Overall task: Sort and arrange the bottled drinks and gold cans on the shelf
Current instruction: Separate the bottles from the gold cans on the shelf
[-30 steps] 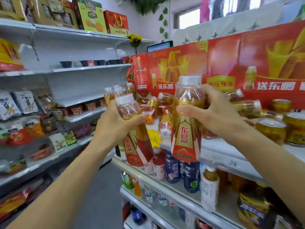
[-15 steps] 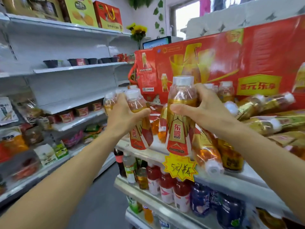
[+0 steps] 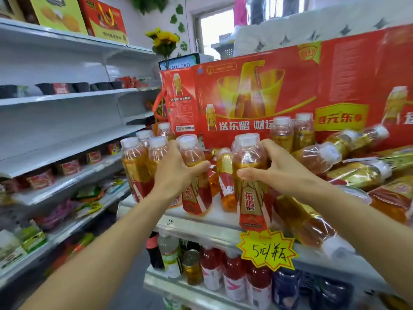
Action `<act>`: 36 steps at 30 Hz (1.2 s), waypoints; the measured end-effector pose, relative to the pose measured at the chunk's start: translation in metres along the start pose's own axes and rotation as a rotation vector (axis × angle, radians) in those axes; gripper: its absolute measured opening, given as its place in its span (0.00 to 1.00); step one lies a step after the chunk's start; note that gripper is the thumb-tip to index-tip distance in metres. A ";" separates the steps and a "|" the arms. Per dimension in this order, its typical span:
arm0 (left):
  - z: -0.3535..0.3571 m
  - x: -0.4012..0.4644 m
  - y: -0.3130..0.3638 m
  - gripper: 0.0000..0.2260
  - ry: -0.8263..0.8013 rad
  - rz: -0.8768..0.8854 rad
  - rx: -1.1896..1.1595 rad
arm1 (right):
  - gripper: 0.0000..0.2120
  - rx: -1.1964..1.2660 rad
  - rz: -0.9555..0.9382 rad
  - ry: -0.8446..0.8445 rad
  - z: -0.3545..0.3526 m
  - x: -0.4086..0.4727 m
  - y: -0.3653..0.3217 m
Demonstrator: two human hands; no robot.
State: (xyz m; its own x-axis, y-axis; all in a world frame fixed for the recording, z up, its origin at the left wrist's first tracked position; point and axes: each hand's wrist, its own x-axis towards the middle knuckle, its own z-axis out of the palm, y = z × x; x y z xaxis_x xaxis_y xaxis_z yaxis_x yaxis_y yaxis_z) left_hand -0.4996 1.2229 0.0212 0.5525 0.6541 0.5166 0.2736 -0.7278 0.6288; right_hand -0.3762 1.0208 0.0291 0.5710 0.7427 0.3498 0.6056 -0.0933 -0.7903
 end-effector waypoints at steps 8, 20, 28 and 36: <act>0.008 0.007 -0.008 0.27 -0.043 0.003 -0.033 | 0.26 -0.042 0.029 0.061 0.001 0.005 0.008; 0.006 0.002 -0.005 0.30 -0.112 0.010 -0.135 | 0.29 -0.105 0.074 0.076 0.010 0.013 0.007; 0.003 -0.009 -0.009 0.35 -0.145 0.066 -0.132 | 0.39 -0.153 0.186 -0.036 0.008 0.011 -0.006; -0.002 -0.032 -0.003 0.48 -0.139 0.085 0.028 | 0.40 -0.235 0.099 0.098 0.019 -0.008 -0.007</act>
State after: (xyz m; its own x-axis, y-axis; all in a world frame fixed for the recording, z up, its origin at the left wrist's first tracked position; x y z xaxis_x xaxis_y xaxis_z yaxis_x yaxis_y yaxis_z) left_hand -0.5195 1.2048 0.0037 0.6778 0.5564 0.4806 0.2418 -0.7860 0.5690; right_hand -0.3956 1.0276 0.0226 0.6778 0.6558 0.3326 0.6497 -0.3224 -0.6884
